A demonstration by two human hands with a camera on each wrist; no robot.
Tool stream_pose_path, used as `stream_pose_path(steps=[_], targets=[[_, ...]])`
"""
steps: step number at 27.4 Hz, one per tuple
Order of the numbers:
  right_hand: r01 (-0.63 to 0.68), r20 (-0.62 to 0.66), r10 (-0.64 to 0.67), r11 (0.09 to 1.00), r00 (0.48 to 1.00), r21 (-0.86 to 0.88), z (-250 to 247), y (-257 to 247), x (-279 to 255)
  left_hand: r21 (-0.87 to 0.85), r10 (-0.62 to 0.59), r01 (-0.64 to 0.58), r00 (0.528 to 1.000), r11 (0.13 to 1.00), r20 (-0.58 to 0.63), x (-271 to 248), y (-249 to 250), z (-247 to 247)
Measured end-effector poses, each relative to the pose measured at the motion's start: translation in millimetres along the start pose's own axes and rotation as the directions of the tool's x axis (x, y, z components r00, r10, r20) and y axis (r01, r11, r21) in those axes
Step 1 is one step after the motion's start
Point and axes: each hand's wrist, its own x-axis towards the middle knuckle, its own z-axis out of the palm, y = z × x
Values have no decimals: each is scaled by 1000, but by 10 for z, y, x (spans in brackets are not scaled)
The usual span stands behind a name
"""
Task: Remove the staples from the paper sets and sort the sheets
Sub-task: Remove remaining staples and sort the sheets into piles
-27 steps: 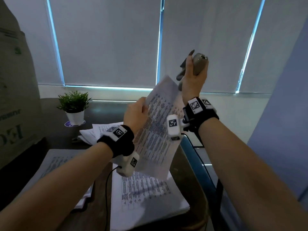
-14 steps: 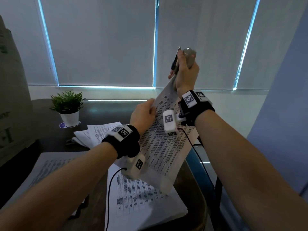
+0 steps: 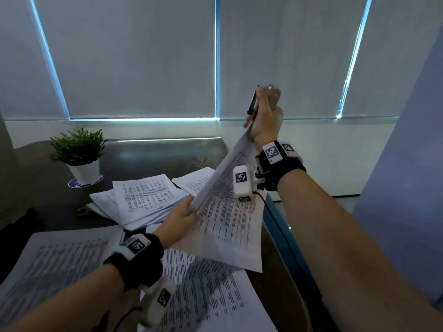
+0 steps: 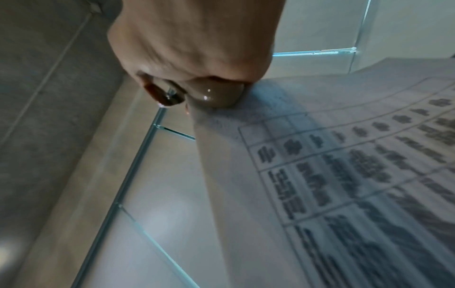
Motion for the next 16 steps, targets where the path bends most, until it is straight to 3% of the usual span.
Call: stream_pose_path(steps=[3, 5, 9, 11, 13, 16], targets=[[16, -188, -7, 999, 982, 46, -21, 312, 141, -237, -231, 234, 972, 943, 38, 486, -96, -19], [-38, -270, 60, 995, 961, 87, -73, 588, 242, -209, -295, 287, 955, 935, -6, 870, -219, 12], [-235, -250, 250, 968, 935, 89, -229, 1322, 341, -93, -365, 363, 931, 927, -13, 1525, -415, 141], [-366, -261, 376, 927, 889, 87, -339, 1633, 352, -38, -409, 408, 912, 912, -23, 1735, -525, 229], [-489, -259, 488, 870, 834, 66, -413, 1800, 348, -88, -466, 462, 884, 883, -32, 1871, -600, 270], [-601, -135, 615, 788, 777, 134, -466, 1908, 270, -85, -513, 512, 858, 855, 7, 1966, -705, 313]])
